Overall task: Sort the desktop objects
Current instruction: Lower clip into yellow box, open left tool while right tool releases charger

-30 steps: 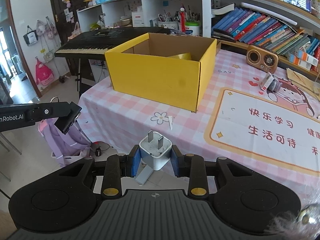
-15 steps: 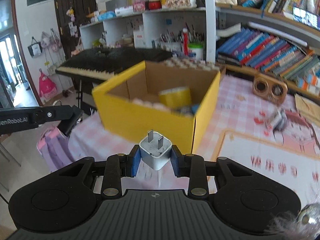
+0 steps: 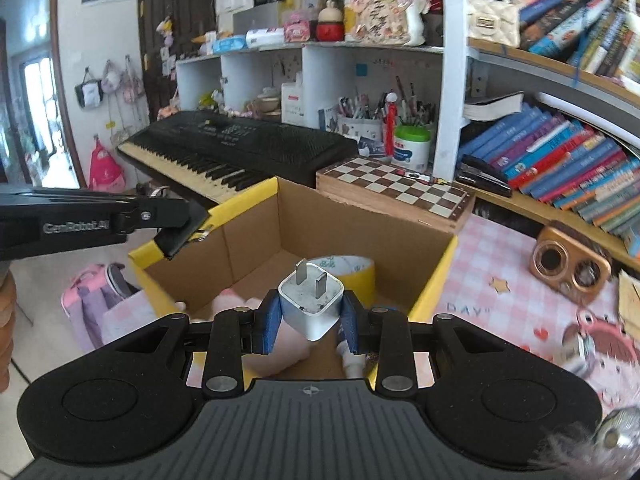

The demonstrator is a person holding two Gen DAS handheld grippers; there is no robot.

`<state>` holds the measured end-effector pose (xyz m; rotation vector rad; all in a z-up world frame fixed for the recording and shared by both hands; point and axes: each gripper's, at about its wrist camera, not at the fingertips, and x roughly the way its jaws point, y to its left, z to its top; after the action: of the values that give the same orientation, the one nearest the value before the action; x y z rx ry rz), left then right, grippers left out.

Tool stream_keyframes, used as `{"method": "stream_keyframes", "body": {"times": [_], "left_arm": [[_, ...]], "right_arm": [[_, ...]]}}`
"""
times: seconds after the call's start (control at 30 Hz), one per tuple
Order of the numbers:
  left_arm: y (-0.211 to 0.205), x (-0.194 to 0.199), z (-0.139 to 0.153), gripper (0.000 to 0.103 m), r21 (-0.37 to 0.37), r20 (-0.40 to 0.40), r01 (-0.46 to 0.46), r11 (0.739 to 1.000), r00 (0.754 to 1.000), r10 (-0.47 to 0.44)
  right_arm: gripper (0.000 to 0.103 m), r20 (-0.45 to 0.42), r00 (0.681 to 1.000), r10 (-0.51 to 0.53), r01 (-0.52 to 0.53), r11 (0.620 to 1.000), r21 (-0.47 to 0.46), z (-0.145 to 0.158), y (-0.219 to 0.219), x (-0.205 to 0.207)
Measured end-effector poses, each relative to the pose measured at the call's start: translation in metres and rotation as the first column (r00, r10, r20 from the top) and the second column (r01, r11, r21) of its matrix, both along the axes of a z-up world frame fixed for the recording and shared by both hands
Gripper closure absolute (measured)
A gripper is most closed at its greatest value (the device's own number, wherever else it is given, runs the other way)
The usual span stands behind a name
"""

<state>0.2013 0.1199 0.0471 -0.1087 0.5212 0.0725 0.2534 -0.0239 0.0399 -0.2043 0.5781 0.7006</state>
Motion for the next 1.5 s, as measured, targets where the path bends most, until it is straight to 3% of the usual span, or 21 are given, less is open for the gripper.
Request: {"method": "stream_keyframes", "body": {"times": [0.17,0.4,0.57,0.8,0.93,1.1,1.17,1.3,1.37,1.5], "left_arm": [[0.001,0.036,-0.02,0.098,0.015,-0.092,0.022,1.0,0.996,-0.02],[0.002,0.065,-0.044,0.097,0.05,-0.206,0.047,0.998,0.978,-0.035],[0.003,0.081,-0.06,0.097,0.062,-0.304,0.079,0.995,0.951,-0.057],[0.002,0.085,-0.07,0.097,0.052,-0.342,0.095,0.994,0.937,-0.072],[0.002,0.086,-0.072,0.096,0.039,-0.346,0.107,0.994,0.934,-0.086],[0.002,0.076,-0.061,0.086,0.032,-0.285,0.108,0.994,0.954,-0.095],[0.002,0.069,-0.054,0.074,0.039,-0.247,0.096,0.995,0.965,-0.083],[0.004,0.059,-0.041,0.06,0.041,-0.188,0.075,0.996,0.98,-0.066],[0.004,0.055,-0.035,0.047,0.042,-0.167,0.073,0.996,0.984,-0.065],[0.003,0.045,-0.025,0.042,0.052,-0.129,0.077,0.996,0.989,-0.07]], "right_arm": [[0.073,-0.01,0.995,0.102,-0.102,0.985,-0.141,-0.016,0.025,0.03],[0.073,-0.09,0.966,0.243,-0.259,0.916,-0.306,-0.039,0.054,0.056],[0.073,-0.141,0.948,0.286,-0.318,0.867,-0.384,-0.052,0.069,0.068],[0.073,-0.149,0.931,0.332,-0.364,0.827,-0.429,-0.058,0.078,0.073],[0.073,-0.15,0.93,0.336,-0.367,0.822,-0.435,-0.059,0.08,0.076],[0.073,-0.149,0.934,0.324,-0.356,0.829,-0.431,-0.059,0.08,0.079],[0.073,-0.145,0.938,0.316,-0.347,0.834,-0.428,-0.06,0.081,0.079],[0.072,-0.129,0.944,0.305,-0.331,0.85,-0.41,-0.056,0.081,0.078],[0.065,-0.095,0.95,0.297,-0.31,0.864,-0.396,-0.052,0.079,0.075],[0.057,-0.052,0.958,0.281,-0.28,0.887,-0.367,-0.04,0.076,0.067]]}}
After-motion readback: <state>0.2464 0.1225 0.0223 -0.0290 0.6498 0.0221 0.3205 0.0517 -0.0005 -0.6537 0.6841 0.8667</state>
